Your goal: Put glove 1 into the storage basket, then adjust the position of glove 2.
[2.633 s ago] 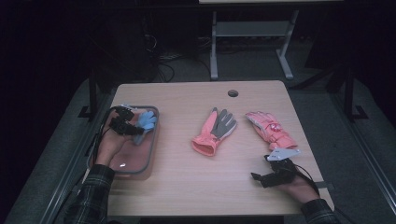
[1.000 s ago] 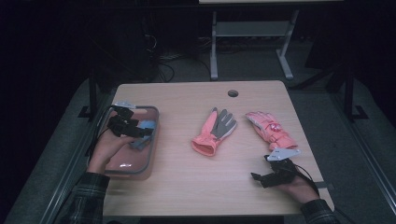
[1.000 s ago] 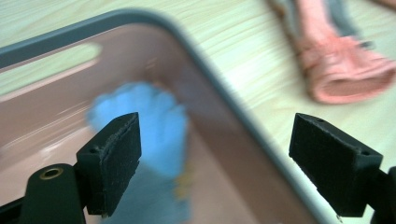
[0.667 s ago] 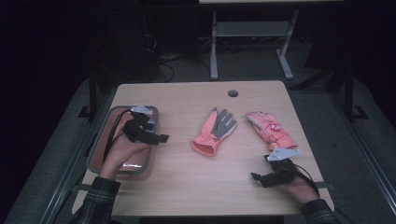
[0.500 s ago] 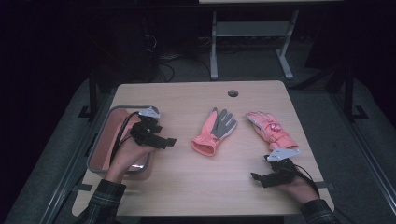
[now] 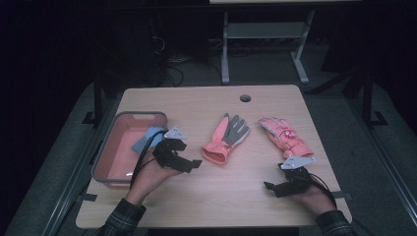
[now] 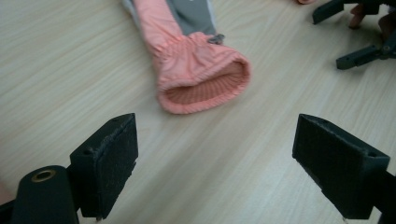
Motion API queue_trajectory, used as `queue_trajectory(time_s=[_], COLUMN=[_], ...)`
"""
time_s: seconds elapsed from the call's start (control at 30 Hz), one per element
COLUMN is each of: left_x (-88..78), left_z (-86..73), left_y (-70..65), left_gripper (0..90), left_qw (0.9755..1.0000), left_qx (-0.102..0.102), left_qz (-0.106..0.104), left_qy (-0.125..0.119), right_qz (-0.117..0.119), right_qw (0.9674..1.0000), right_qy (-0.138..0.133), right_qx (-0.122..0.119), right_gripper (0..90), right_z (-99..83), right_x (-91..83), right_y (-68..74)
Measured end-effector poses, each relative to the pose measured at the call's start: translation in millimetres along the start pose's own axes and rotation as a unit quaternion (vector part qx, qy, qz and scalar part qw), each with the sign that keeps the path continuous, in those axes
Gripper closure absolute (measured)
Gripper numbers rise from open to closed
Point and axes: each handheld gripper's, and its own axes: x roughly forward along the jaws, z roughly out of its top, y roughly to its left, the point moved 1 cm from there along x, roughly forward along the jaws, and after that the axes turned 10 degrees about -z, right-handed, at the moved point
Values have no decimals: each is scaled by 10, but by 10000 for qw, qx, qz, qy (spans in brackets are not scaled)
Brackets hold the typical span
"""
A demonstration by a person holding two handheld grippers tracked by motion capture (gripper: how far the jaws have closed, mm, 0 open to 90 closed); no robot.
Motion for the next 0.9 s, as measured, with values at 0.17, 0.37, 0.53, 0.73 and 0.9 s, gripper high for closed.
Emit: queue_trajectory(time_s=[0.17,0.37,0.53,0.73,0.9], left_x=[169,357,455,554,642], left_z=[-108,-215,-289,-424,-543], left_y=[-123,-225,-250,-216,-195], left_gripper=[139,139,138,137,137], left_qw=[9999,9991,9984,9975,9977], left_qx=[98,312,437,557,546], left_qz=[-70,-188,-196,-144,-105], left_qy=[69,228,310,408,396], right_qz=[27,51,100,258,445], right_qw=[10000,10000,9999,9995,9989], right_qy=[30,30,39,154,111], right_qx=[-3,-46,-87,-58,17], right_gripper=[94,95,144,334,611], right_z=[15,16,24,105,263], right_x=[6,6,-5,-14,22], right_y=[22,26,23,37,56])
